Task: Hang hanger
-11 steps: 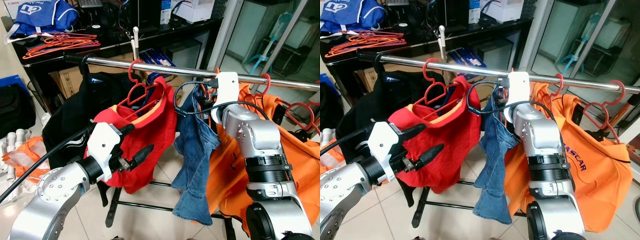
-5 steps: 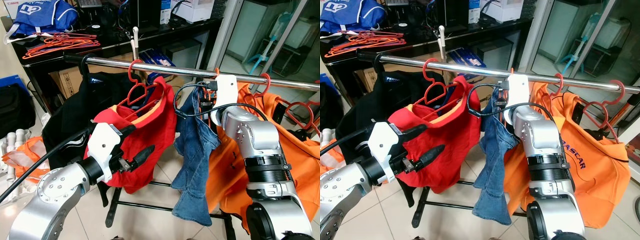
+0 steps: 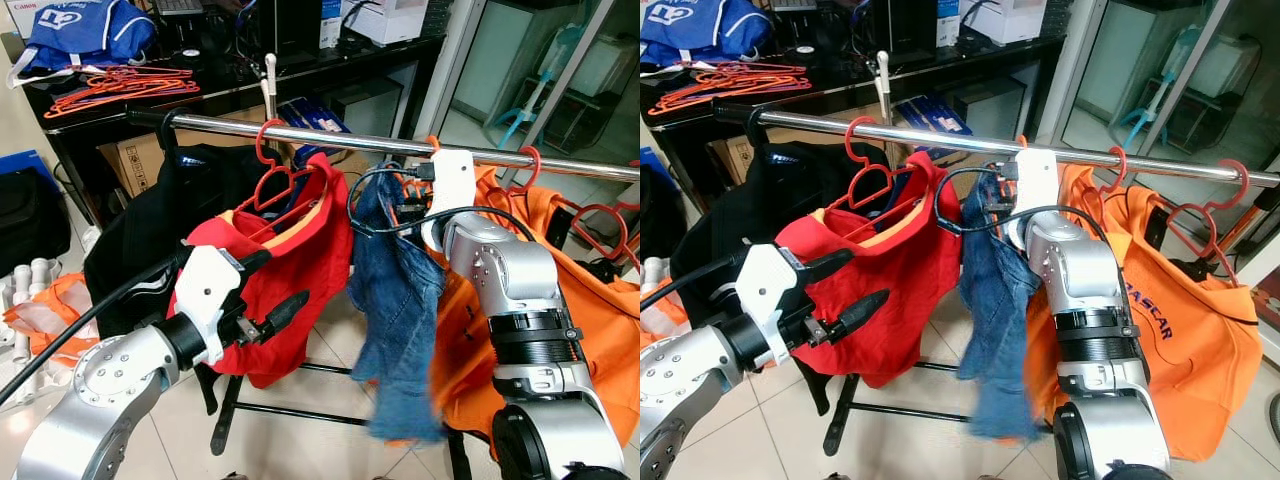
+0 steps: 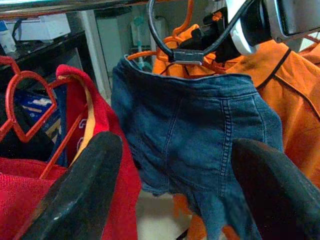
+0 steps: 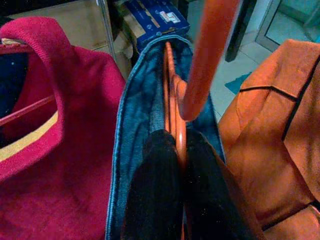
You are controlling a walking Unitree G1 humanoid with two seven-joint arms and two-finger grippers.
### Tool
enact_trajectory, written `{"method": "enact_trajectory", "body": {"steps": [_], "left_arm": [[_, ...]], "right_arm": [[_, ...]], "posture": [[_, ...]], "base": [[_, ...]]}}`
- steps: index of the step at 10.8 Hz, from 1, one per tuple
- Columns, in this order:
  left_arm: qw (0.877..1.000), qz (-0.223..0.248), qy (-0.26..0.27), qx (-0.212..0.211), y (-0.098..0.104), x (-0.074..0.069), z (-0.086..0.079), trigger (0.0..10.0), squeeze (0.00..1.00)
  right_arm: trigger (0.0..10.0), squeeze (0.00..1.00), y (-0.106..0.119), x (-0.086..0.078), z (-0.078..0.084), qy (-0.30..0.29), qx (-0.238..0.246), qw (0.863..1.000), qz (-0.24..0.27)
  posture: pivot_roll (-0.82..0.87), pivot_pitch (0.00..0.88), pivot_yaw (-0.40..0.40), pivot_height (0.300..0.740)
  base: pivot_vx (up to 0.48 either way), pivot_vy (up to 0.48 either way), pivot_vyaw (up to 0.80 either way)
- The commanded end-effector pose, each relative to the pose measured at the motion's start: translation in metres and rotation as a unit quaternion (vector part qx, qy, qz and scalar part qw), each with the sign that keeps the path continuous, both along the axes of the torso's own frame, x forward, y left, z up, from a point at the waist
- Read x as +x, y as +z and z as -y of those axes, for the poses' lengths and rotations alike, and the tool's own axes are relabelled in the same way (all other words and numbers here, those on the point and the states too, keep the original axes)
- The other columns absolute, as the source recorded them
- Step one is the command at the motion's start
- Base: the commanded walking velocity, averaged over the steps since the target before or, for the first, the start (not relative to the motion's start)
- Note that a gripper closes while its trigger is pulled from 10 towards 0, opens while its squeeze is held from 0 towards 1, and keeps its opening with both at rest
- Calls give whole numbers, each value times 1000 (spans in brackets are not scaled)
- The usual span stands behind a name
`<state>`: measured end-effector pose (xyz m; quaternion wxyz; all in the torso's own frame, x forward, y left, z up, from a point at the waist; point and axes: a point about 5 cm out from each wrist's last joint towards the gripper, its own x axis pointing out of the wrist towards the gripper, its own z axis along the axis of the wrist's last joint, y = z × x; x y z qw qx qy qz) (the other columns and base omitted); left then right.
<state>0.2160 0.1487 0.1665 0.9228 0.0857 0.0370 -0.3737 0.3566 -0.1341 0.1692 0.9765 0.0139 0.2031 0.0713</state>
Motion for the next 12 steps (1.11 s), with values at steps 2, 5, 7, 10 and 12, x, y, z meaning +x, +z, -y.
{"method": "enact_trajectory", "body": {"steps": [2, 5, 7, 10, 12], "left_arm": [[1000, 9, -10, 1, 5, -1, 2, 10000, 0], [999, 35, 3, -11, 9, 8, 4, 10000, 0], [997, 68, 32, -1, 12, 16, 1, 10000, 0], [996, 79, 28, -20, 19, 23, 2, 10000, 0], [997, 71, 13, -13, 15, 26, 5, 10000, 0]], "right_arm": [[0, 0, 7, 0, 1, -3, 2, 1000, 31], [0, 0, 42, -25, 16, -18, 5, 986, 167], [0, 0, 43, -50, 22, 13, -41, 974, 222], [0, 0, 15, -84, 43, 48, -97, 975, 193], [0, 0, 2, -98, 35, 145, -117, 964, 189]], "posture": [[-4, 0, -46, 740], [-35, 0, -20, 740], [-48, 0, -12, 740], [-58, 0, -2, 740], [-70, 0, 4, 740]], "base": [[0, 0, 0], [0, 0, 0], [0, 0, 0], [0, 0, 0], [0, 0, 0]]}}
